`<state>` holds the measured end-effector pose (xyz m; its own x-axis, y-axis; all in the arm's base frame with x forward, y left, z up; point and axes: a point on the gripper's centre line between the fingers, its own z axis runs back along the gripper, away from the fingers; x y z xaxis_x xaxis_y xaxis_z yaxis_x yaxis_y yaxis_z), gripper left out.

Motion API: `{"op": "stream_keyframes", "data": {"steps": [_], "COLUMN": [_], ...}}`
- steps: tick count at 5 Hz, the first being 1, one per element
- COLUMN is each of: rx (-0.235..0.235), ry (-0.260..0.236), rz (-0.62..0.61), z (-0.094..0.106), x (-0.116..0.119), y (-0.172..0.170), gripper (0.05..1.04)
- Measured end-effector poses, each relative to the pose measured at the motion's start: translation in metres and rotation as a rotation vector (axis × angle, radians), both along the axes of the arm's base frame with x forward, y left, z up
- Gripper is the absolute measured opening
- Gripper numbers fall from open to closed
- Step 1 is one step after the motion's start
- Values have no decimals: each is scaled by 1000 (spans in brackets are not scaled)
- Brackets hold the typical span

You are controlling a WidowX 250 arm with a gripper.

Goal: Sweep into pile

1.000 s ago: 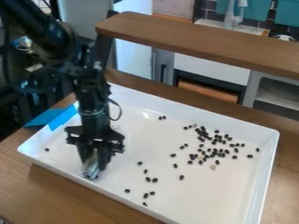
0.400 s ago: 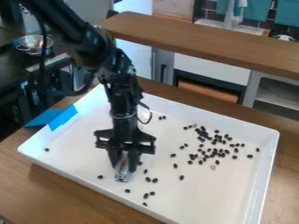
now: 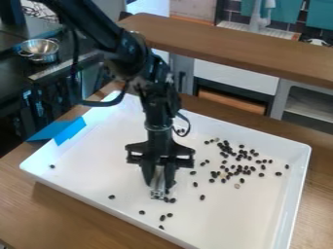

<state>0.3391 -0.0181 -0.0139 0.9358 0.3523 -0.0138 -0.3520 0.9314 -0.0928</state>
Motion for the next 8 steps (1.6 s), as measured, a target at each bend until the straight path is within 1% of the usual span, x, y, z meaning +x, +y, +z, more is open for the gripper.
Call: {"op": "stream_keyframes", "data": {"steps": [2,3,4,6,7,8], "rx": [-52,-71,-78,-112,-131,-160], "ry": [32,38,34,30,51,69], "rz": [27,26,43,72,91,112], "z": [2,2,2,2,3,5], "x": [14,21,29,47,51,57], "y": [-33,-48,-55,-78,-92,-102], "gripper": [384,384,384,384,384,384]}}
